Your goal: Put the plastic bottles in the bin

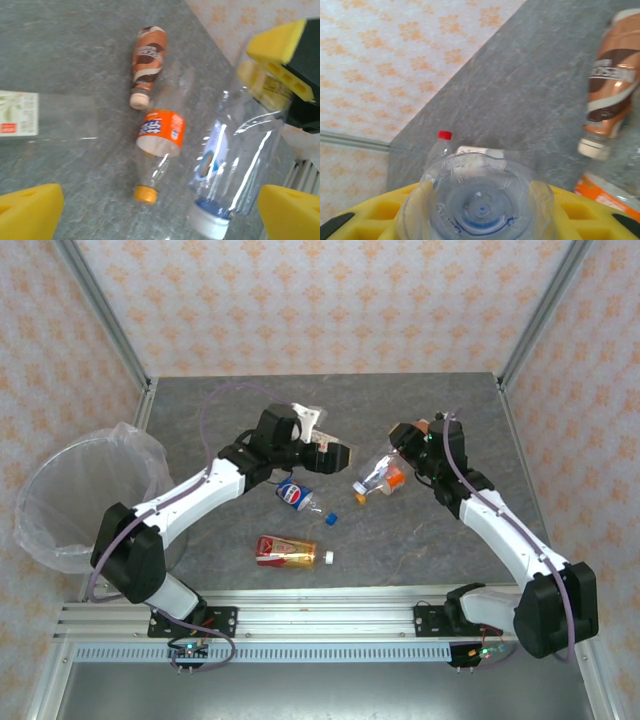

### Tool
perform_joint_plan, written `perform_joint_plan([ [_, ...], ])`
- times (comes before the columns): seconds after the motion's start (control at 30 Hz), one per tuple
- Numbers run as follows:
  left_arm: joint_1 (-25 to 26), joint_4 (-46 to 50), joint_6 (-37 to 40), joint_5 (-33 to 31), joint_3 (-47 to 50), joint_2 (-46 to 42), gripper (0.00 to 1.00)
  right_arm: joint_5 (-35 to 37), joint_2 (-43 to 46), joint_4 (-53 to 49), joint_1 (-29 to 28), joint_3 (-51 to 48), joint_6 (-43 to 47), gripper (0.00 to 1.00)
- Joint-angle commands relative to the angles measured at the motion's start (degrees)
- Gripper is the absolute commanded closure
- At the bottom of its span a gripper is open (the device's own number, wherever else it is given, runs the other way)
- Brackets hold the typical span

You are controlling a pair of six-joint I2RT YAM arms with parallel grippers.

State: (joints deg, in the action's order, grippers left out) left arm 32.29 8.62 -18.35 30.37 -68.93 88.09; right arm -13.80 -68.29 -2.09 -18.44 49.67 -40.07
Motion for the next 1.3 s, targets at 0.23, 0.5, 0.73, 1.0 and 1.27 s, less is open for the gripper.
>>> perform_joint_plan([
  [0.23, 1.29, -0.61, 4.27, 11.61, -5.01, 4.48, 0.00, -2.45, -2.06, 4.40, -4.25, 5.00, 2.02, 0.60],
  [0.5, 3.68, 1.17, 5.50, 8.87, -8.49, 7.69, 0.08, -3.33, -4.10, 10.20, -6.68, 5.17, -1.56, 0.60],
  [0.73, 3.83, 3.58, 7.90, 9.73, -10.43, 8.80, 0.19, -3.05, -4.68, 9.55, -7.29, 6.65, -0.05, 0.60],
  [1.0, 3.83, 4.87, 8.35, 9.08, -10.79, 8.88, 0.34, -3.51, -4.88, 10.21, -7.29, 6.75, -0.35, 0.58],
  [1.27, 3.83, 4.74, 9.10, 4.18, -10.03, 6.76, 0.45, -2.53, -5.32, 12.17, -7.26, 6.22, -1.14, 0.52],
])
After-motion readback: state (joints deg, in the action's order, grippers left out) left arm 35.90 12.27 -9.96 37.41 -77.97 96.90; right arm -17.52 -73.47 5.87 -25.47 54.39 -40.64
